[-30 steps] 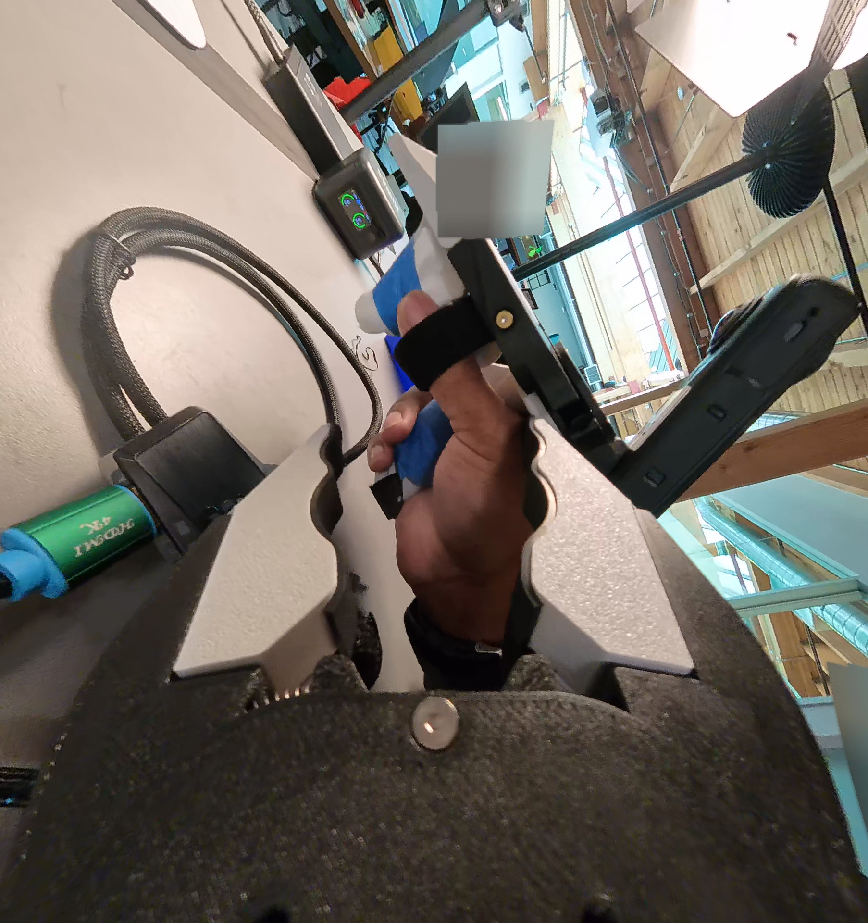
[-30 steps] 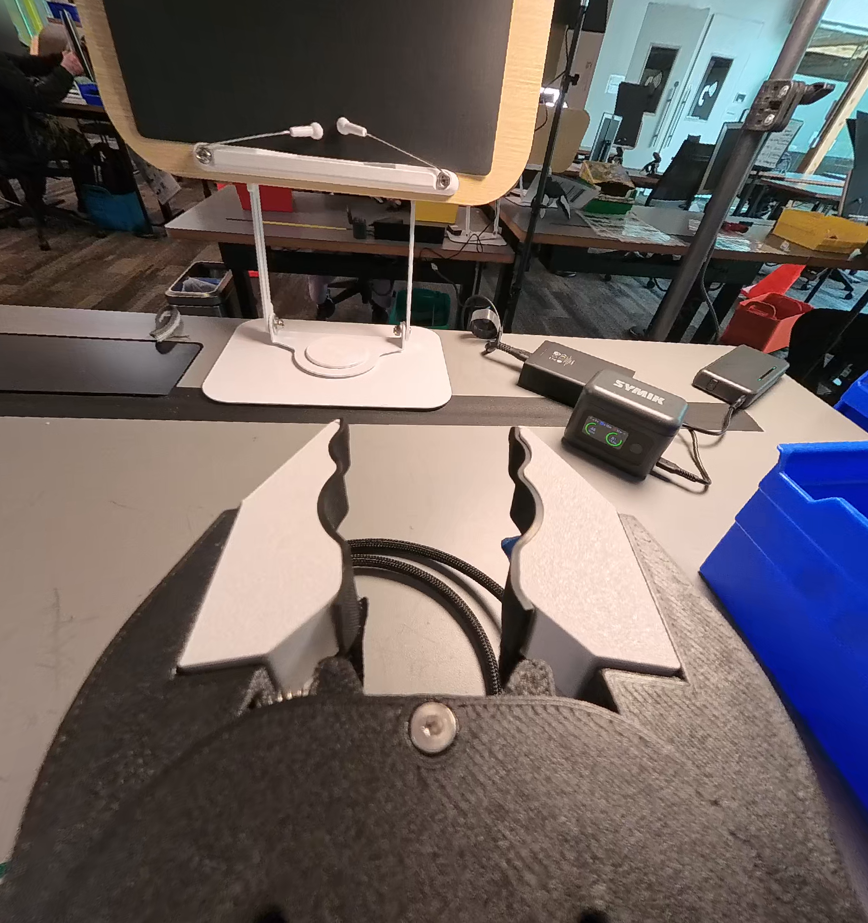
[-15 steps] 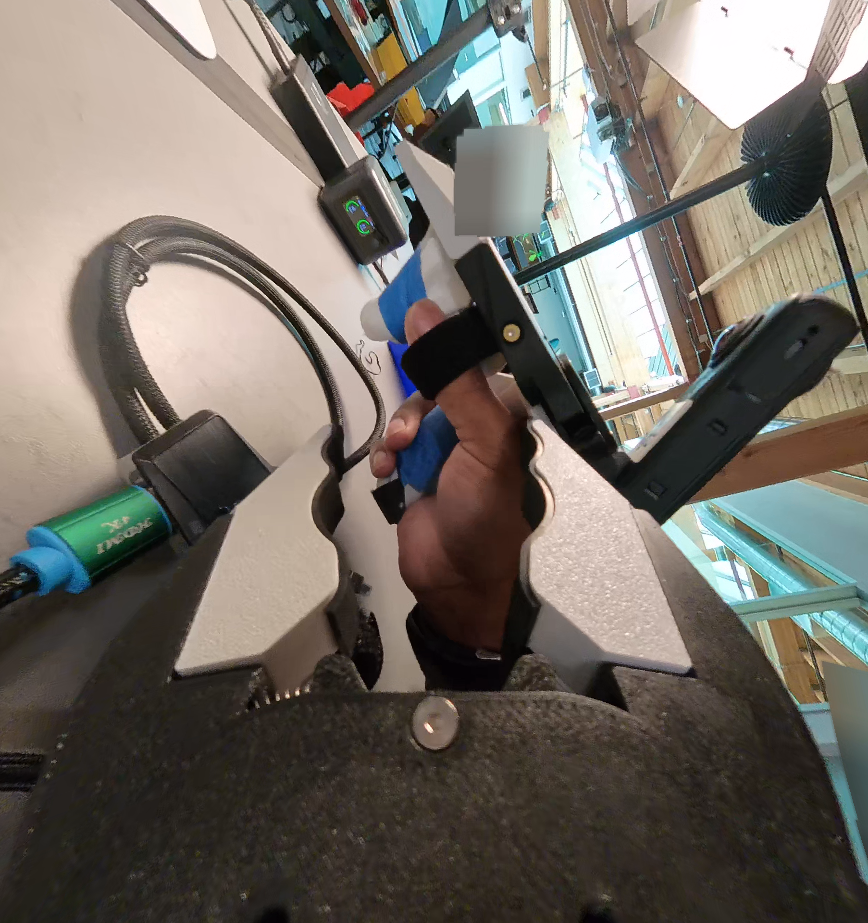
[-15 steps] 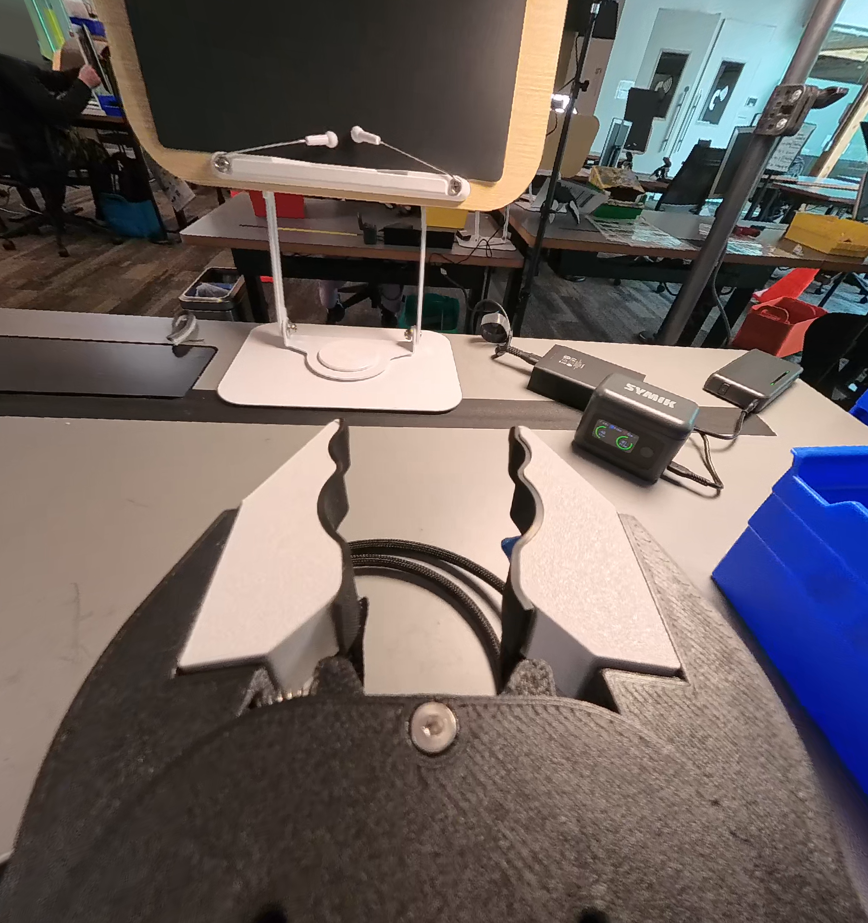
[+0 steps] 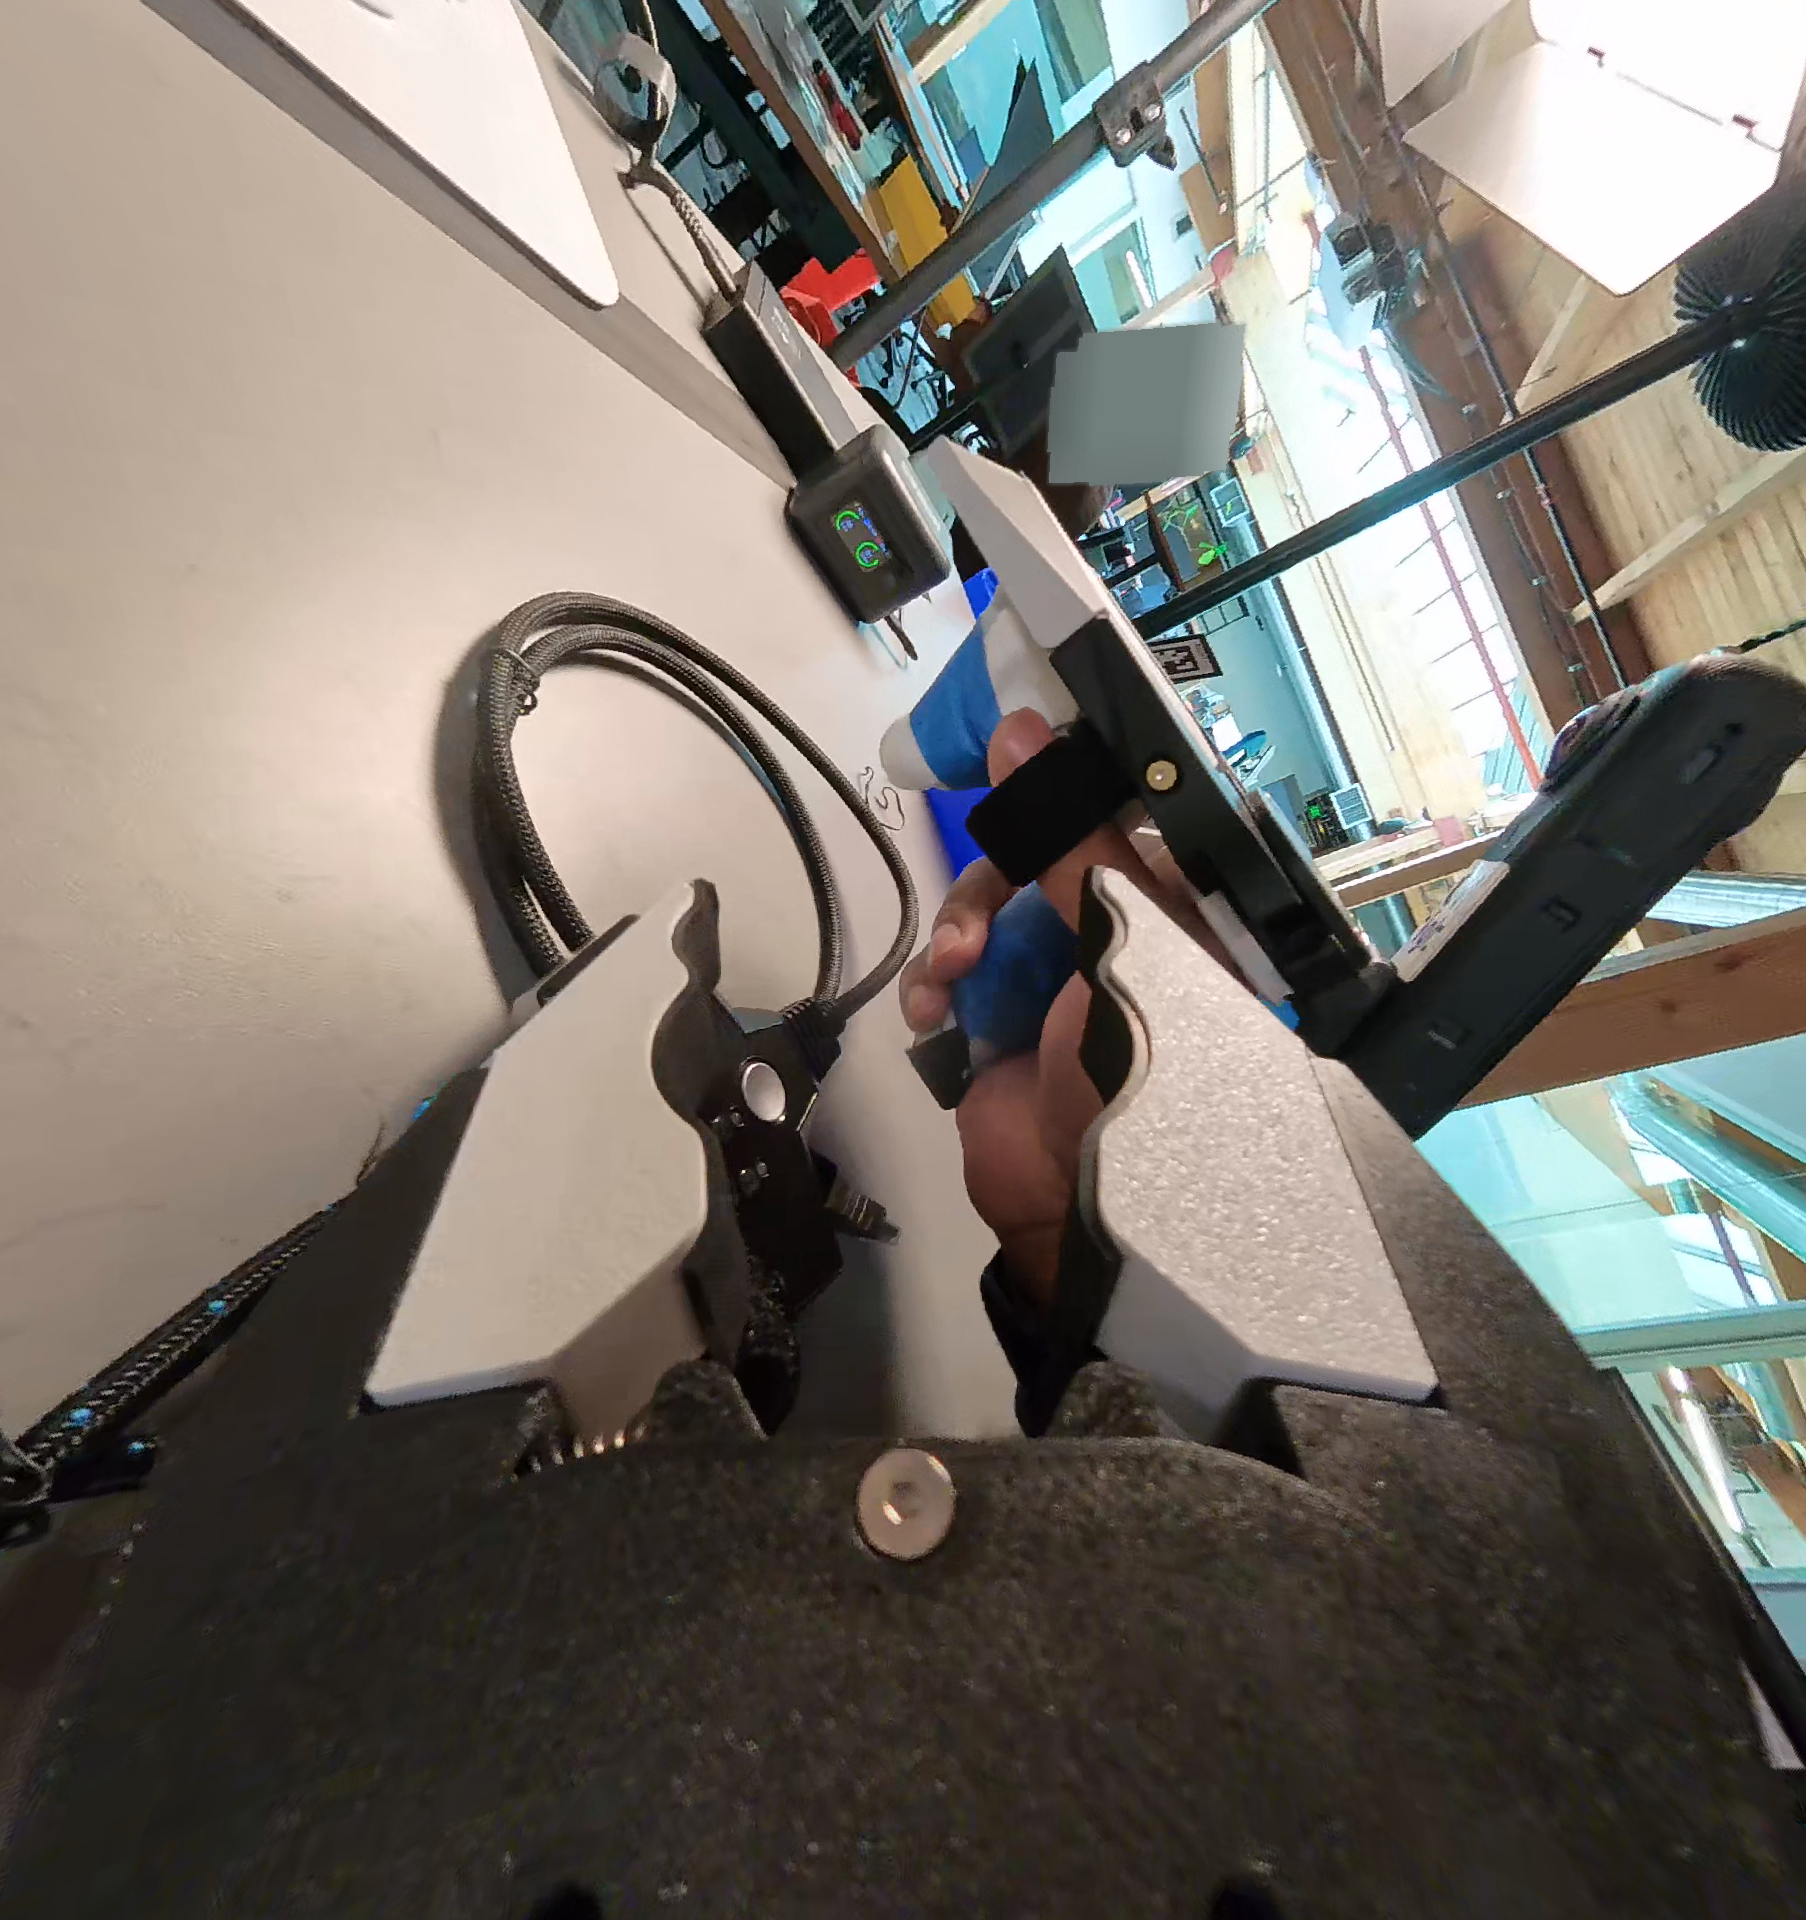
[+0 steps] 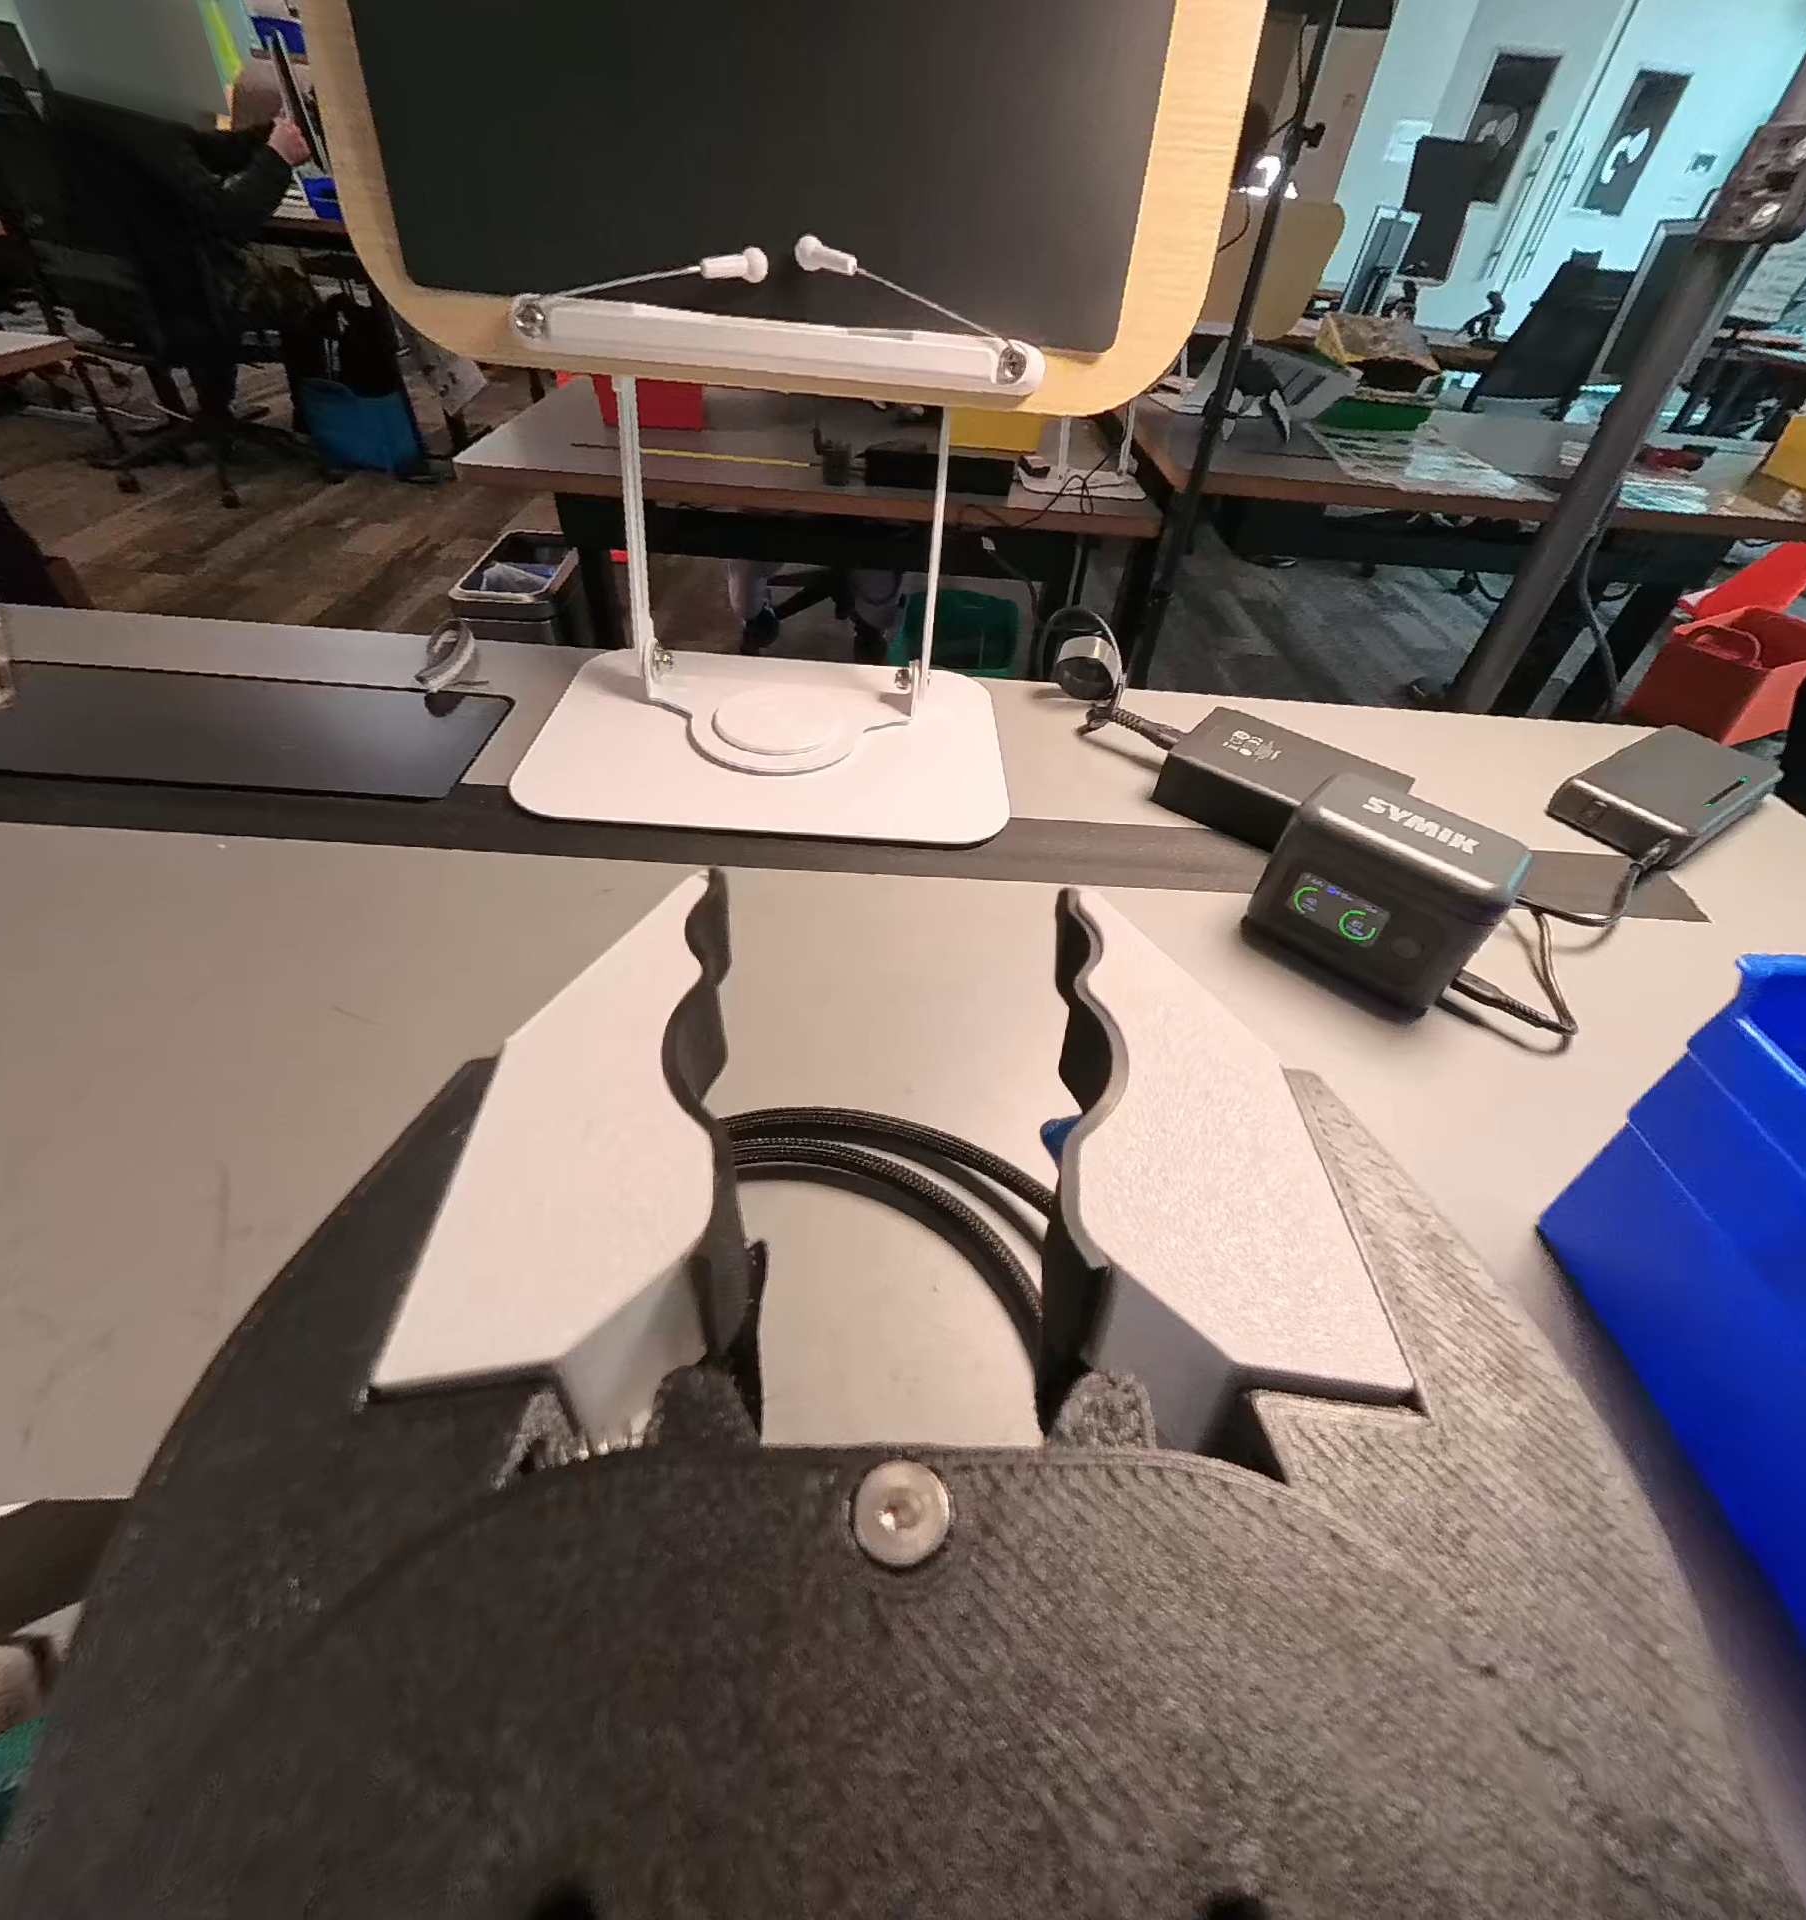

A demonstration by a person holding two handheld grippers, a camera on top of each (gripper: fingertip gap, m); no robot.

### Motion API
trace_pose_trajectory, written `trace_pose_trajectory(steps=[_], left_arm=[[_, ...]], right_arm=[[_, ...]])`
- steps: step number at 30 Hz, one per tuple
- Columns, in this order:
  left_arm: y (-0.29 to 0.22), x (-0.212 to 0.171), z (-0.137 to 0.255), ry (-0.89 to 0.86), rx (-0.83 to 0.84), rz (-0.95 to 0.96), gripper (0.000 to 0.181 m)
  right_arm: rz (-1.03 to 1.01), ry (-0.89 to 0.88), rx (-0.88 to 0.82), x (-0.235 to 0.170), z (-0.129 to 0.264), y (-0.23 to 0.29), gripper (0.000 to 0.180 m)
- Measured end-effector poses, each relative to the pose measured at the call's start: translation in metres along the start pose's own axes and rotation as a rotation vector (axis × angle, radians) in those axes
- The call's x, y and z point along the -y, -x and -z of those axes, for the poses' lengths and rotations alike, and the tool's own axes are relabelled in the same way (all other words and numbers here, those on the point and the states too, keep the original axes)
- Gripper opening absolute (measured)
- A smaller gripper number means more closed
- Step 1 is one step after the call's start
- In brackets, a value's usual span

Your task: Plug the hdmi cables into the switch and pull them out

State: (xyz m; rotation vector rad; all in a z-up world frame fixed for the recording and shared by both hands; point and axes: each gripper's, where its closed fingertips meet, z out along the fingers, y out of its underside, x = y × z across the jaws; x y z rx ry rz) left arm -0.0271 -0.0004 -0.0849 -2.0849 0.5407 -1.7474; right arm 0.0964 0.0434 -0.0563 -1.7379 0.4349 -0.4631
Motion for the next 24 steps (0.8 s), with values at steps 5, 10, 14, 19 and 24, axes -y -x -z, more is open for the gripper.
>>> trace_pose_trajectory(steps=[5, 10, 14, 19, 24], left_arm=[[0.004, 0.006, 0.004, -0.019, 0.021, -0.03, 0.068], [0.009, 0.01, 0.007, -0.026, 0.046, -0.05, 0.068], [0.013, 0.014, 0.01, -0.033, 0.065, -0.069, 0.068], [0.015, 0.016, 0.011, -0.033, 0.082, -0.092, 0.068], [0.019, 0.018, 0.013, -0.032, 0.1, -0.107, 0.068]], right_arm=[[0.001, -0.015, 0.029, 0.004, 0.002, 0.003, 0.055], [0.008, -0.018, 0.103, 0.006, 0.004, 0.013, 0.053], [0.012, -0.037, 0.145, 0.007, 0.007, 0.019, 0.005], [0.007, -0.043, 0.22, 0.009, 0.01, 0.031, 0.02], [0.026, -0.063, 0.219, 0.013, 0.012, 0.033, 0.025]])
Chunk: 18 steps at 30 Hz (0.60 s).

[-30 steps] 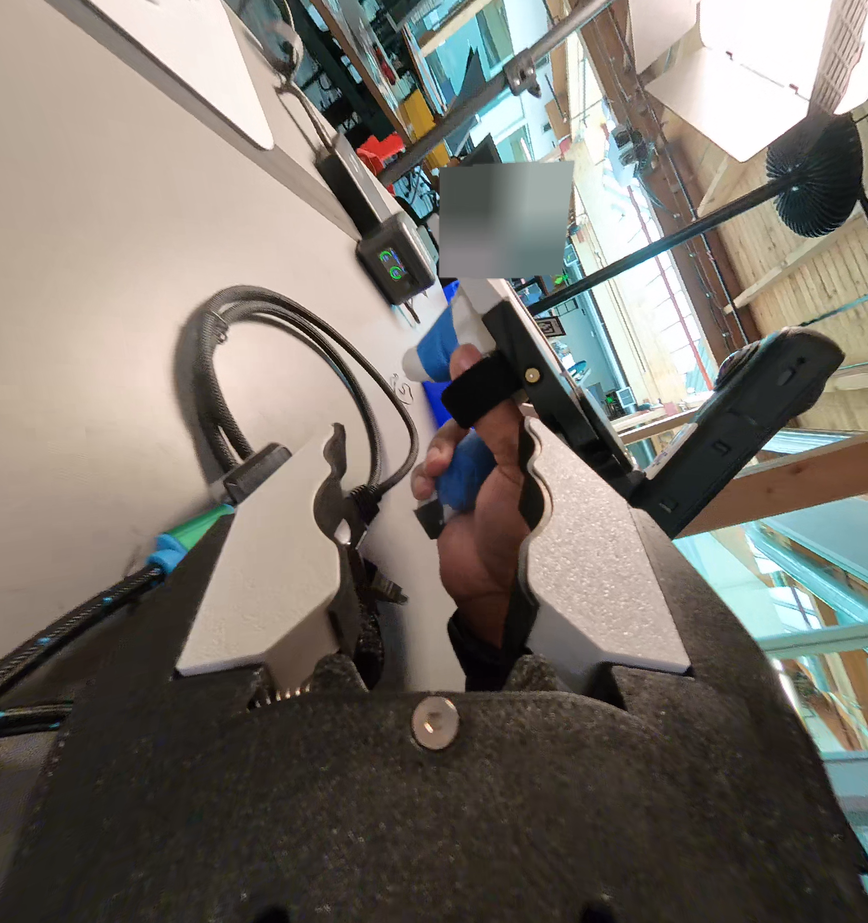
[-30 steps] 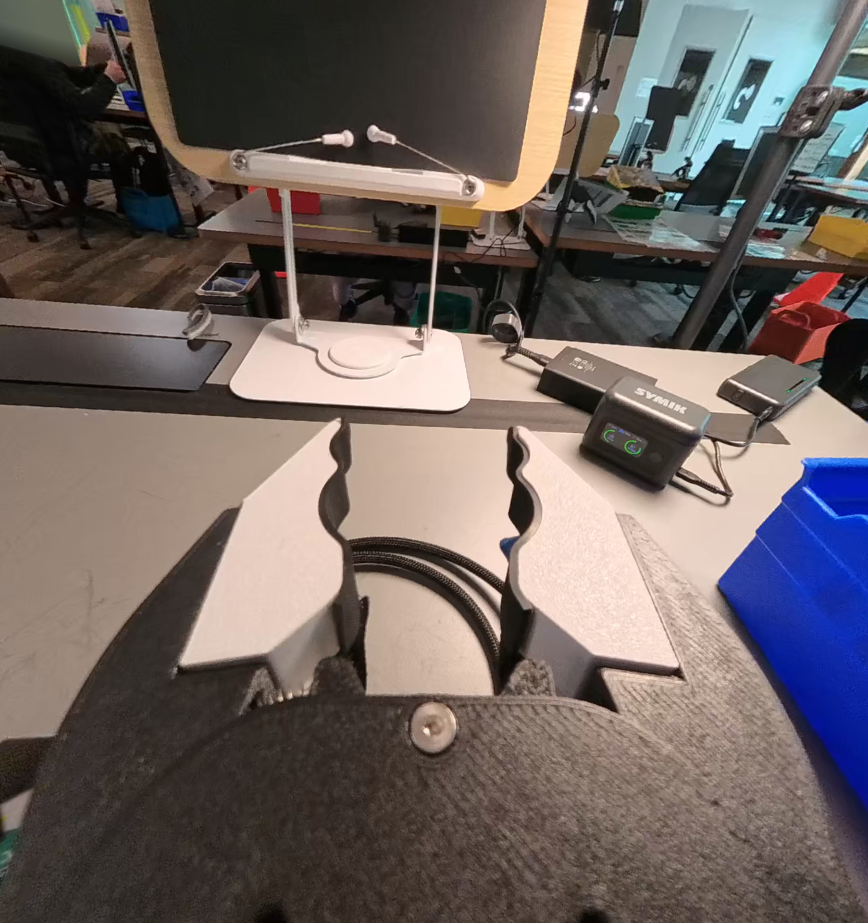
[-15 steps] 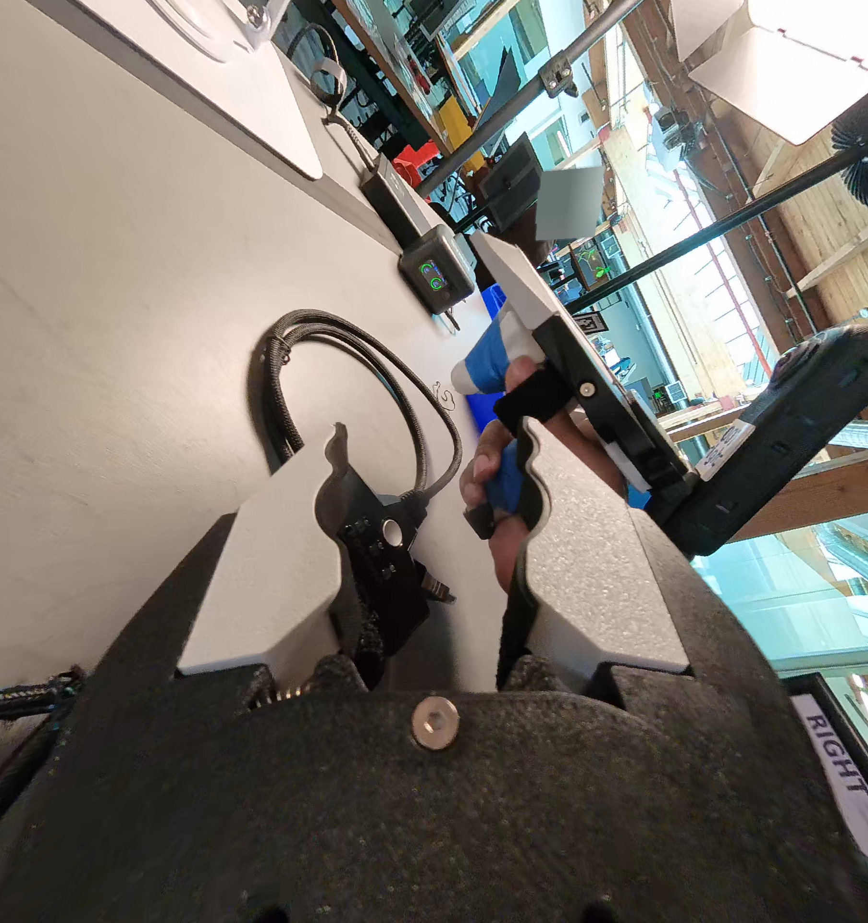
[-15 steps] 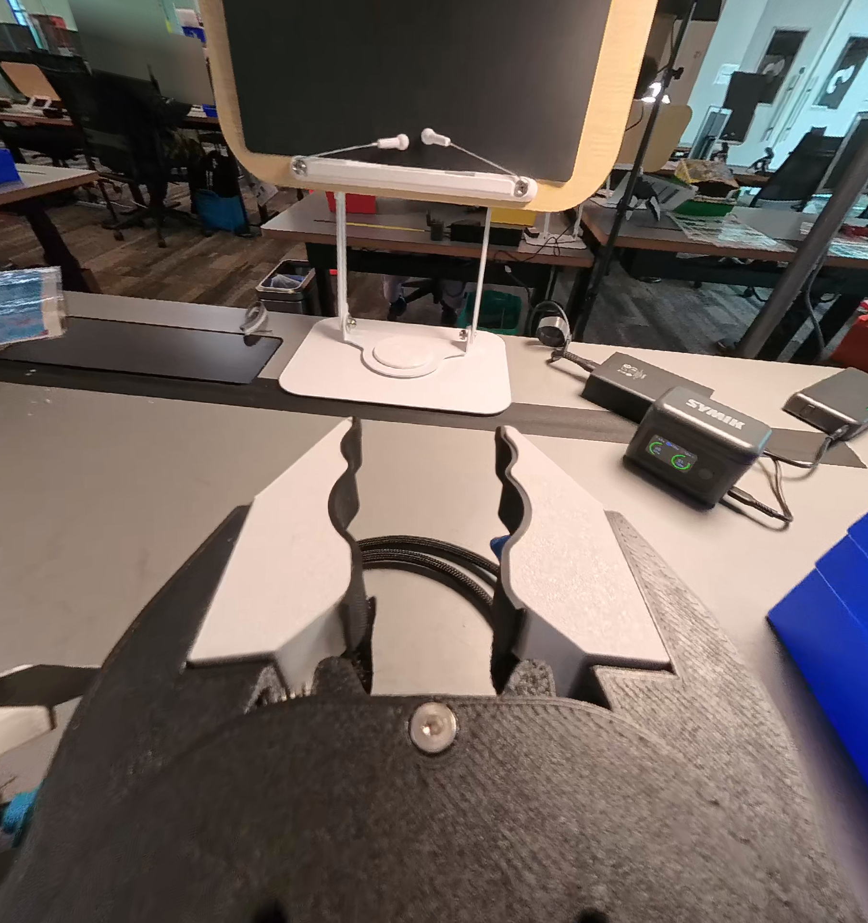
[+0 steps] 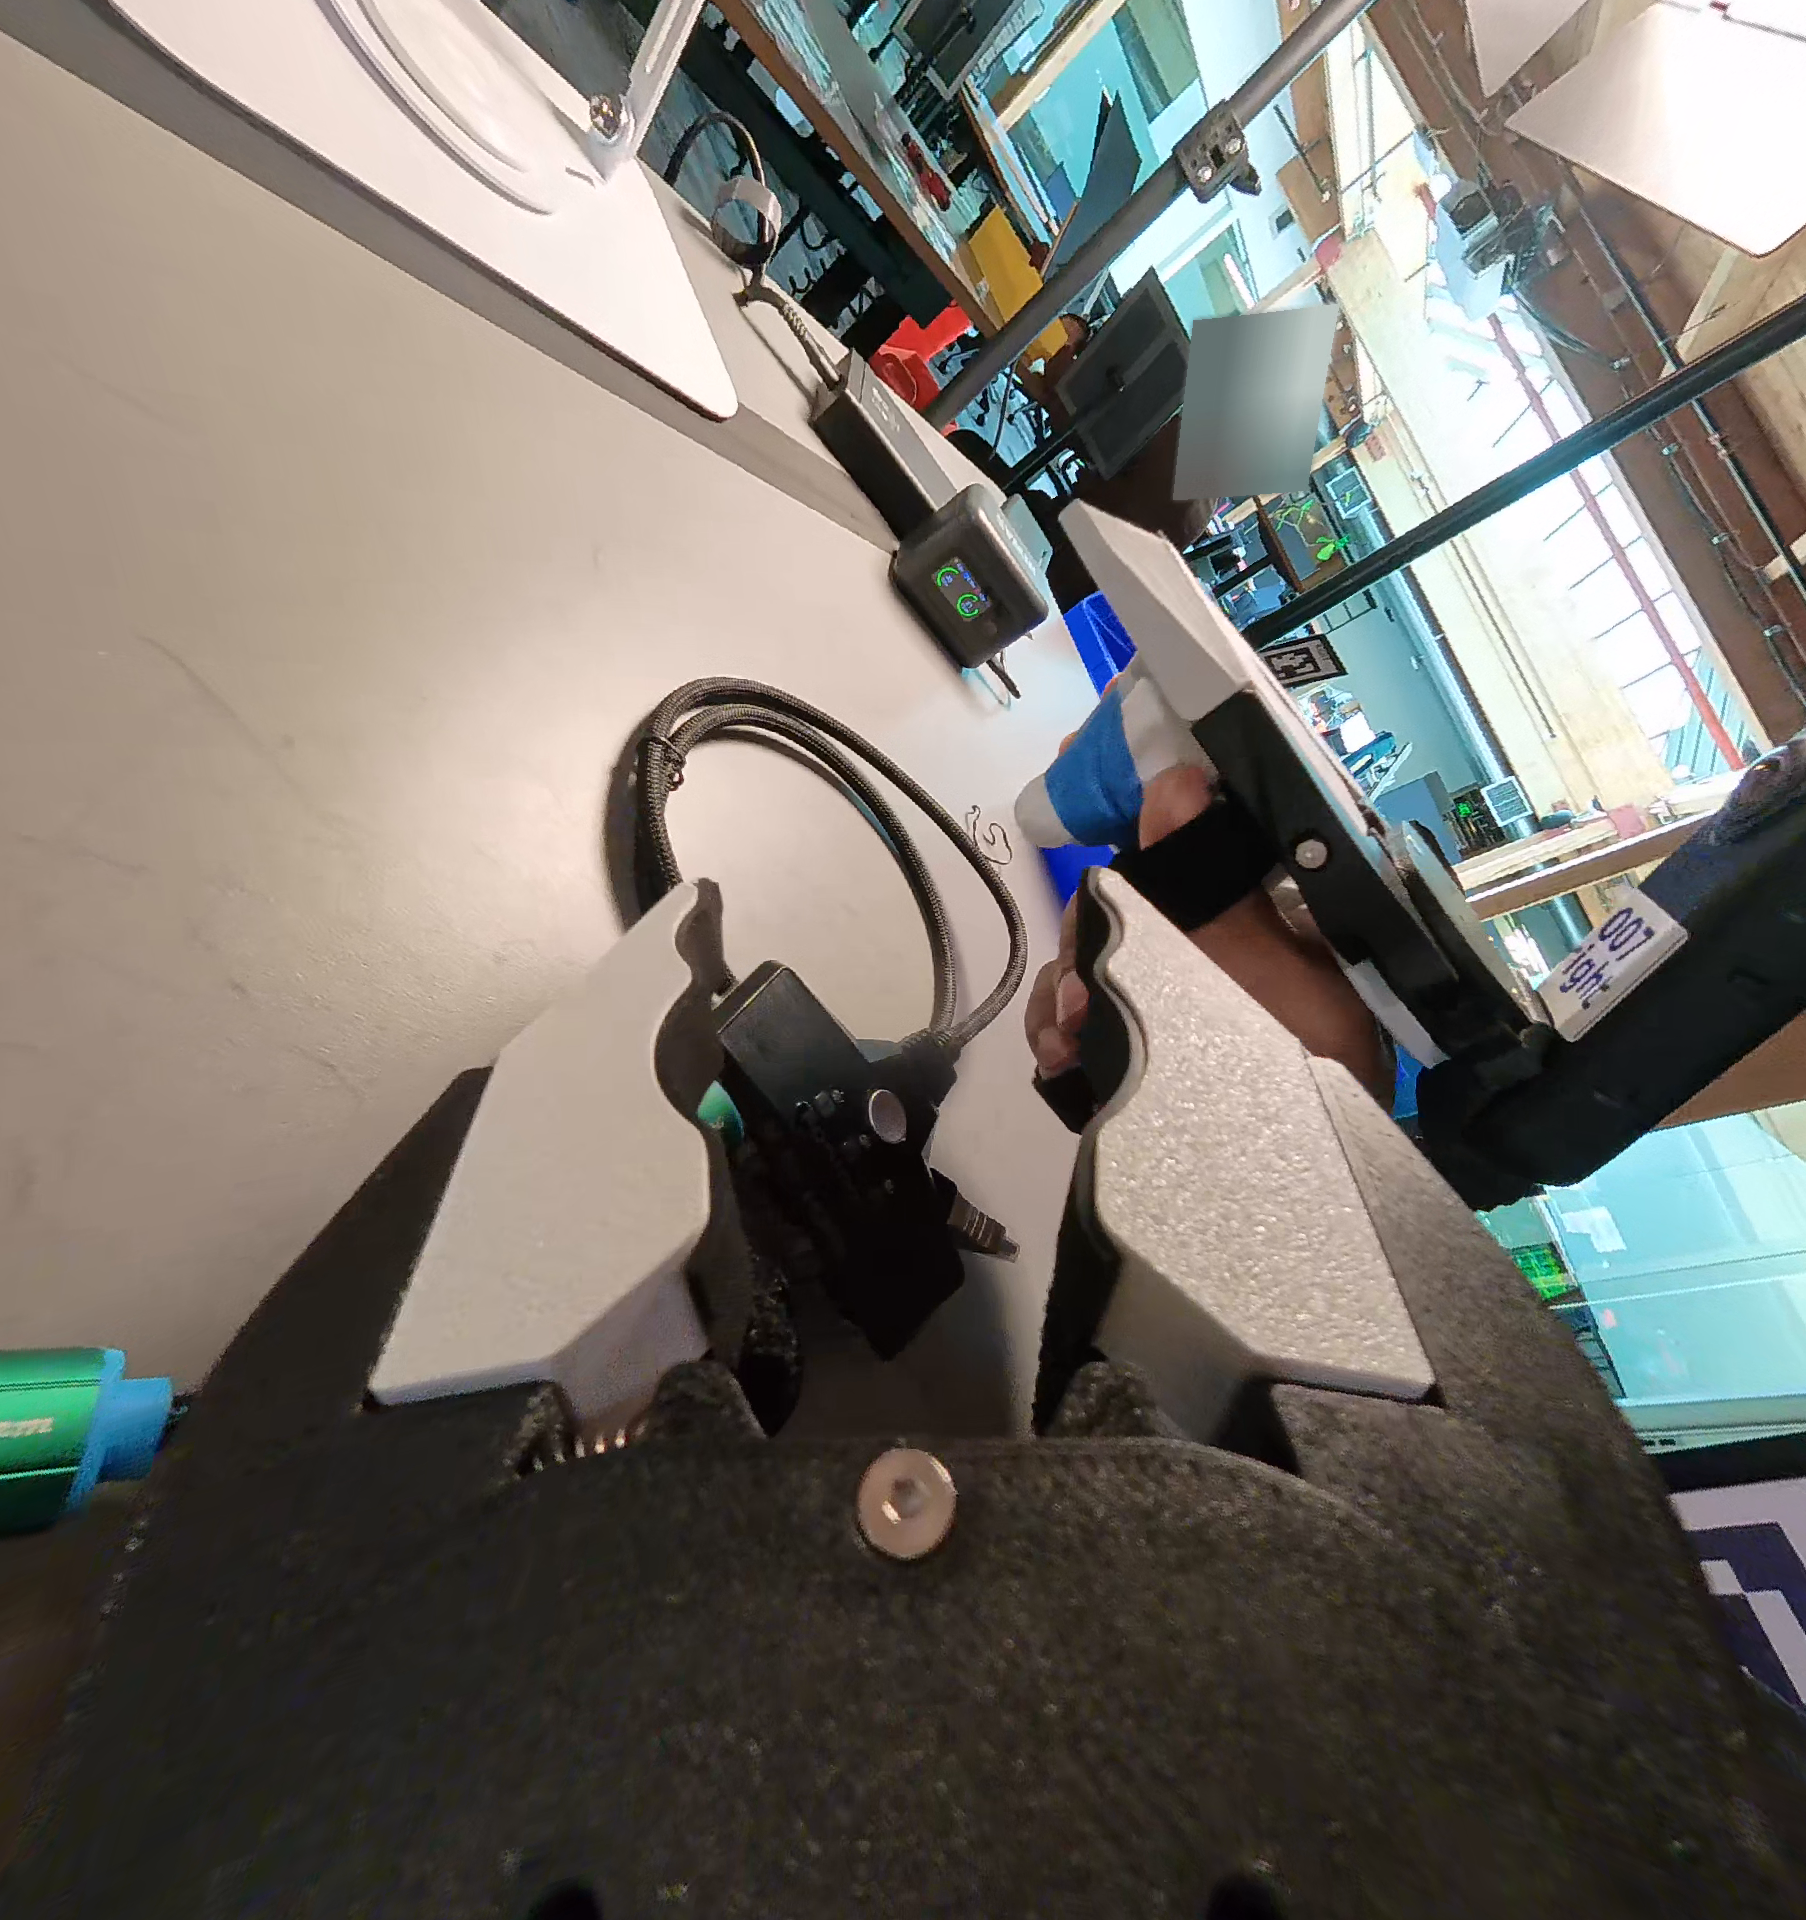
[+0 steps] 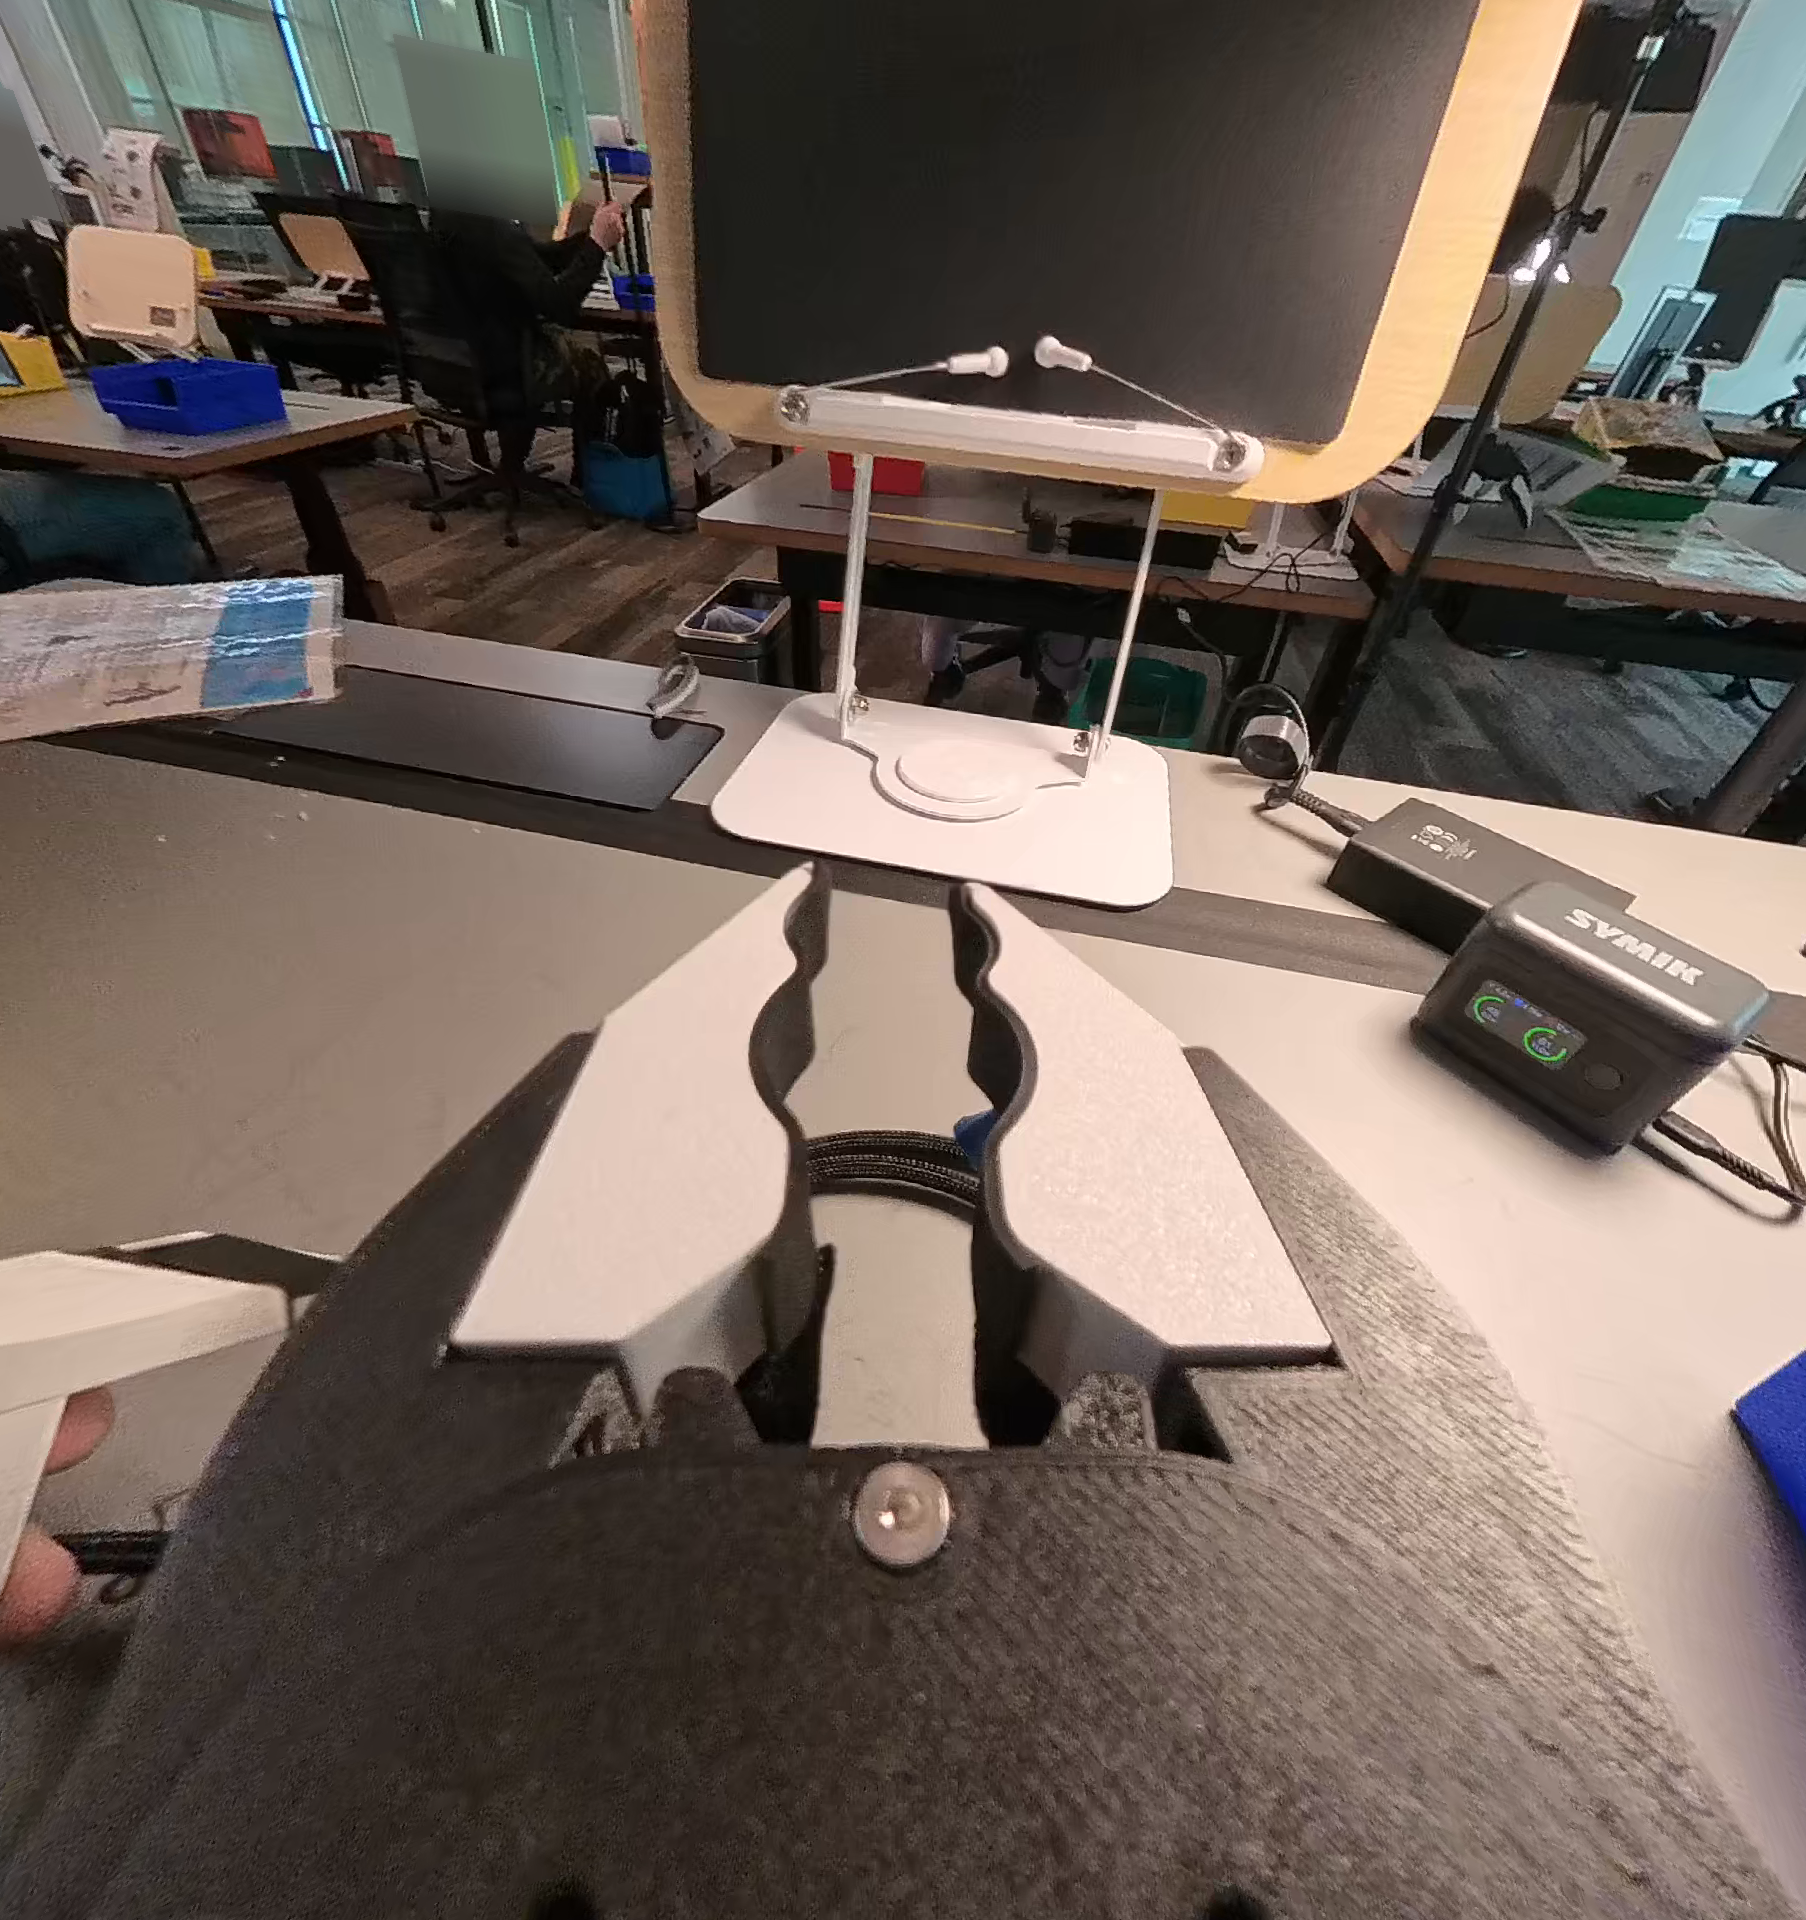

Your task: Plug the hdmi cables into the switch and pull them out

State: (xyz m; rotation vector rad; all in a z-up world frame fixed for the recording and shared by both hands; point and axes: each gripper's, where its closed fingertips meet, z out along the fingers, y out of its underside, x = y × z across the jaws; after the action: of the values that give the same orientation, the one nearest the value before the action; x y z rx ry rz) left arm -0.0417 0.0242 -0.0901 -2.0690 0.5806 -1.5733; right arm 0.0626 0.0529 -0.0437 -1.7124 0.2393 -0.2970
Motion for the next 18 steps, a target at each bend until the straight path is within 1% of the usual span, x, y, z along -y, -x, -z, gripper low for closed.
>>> trace_pose_trajectory(steps=[1, 2, 3, 5, 7, 8, 9, 10, 13, 18], left_arm=[[0.0012, 0.0, 0.0001, 0.0, 0.003, 0.0, 0.068], [0.0022, 0.0001, 0.0003, 0.0, 0.006, 0.001, 0.068], [0.003, 0.0002, 0.0003, 0.001, 0.007, 0.003, 0.068], [0.0036, 0.0002, 0.0004, 0.0, 0.007, 0.005, 0.068], [0.0039, 0.0005, 0.0004, -0.002, 0.008, 0.004, 0.068], [0.0038, 0.0005, 0.0005, -0.002, 0.007, 0.004, 0.068], [0.004, 0.0005, 0.0004, -0.002, 0.007, 0.005, 0.068], [0.0043, 0.0005, 0.0003, -0.003, 0.007, 0.006, 0.068], [0.0064, 0.0004, -0.0001, -0.005, 0.005, 0.023, 0.068], [0.011, -0.0008, -0.0013, -0.005, -0.007, 0.069, 0.067]], right_arm=[[0.008, -0.005, 0.007, 0.0007, 0.0005, 0.0017, 0.022], [0.015, -0.012, 0.008, 0.0018, 0.0012, 0.0025, 0.005], [0.02, -0.014, 0.007, 0.0023, 0.0014, 0.0031, 0.001], [0.013, -0.009, 0.006, 0.0022, 0.0013, 0.0041, 0.002], [0.005, -0.008, 0.025, 0.0028, 0.0019, 0.0076, 0.015], [0.008, -0.007, 0.032, 0.0028, 0.002, 0.0093, 0.011], [0.012, -0.005, 0.028, 0.0028, 0.0021, 0.0095, 0.002], [0.013, -0.002, 0.022, 0.0027, 0.0019, 0.0093, 0.002], [0.0, 0.011, 0.003, 0.0022, 0.0014, 0.0081, 0.01], [0.011, 0.027, -0.075, 0.0015, 0.0015, -0.0001, 0.01]])
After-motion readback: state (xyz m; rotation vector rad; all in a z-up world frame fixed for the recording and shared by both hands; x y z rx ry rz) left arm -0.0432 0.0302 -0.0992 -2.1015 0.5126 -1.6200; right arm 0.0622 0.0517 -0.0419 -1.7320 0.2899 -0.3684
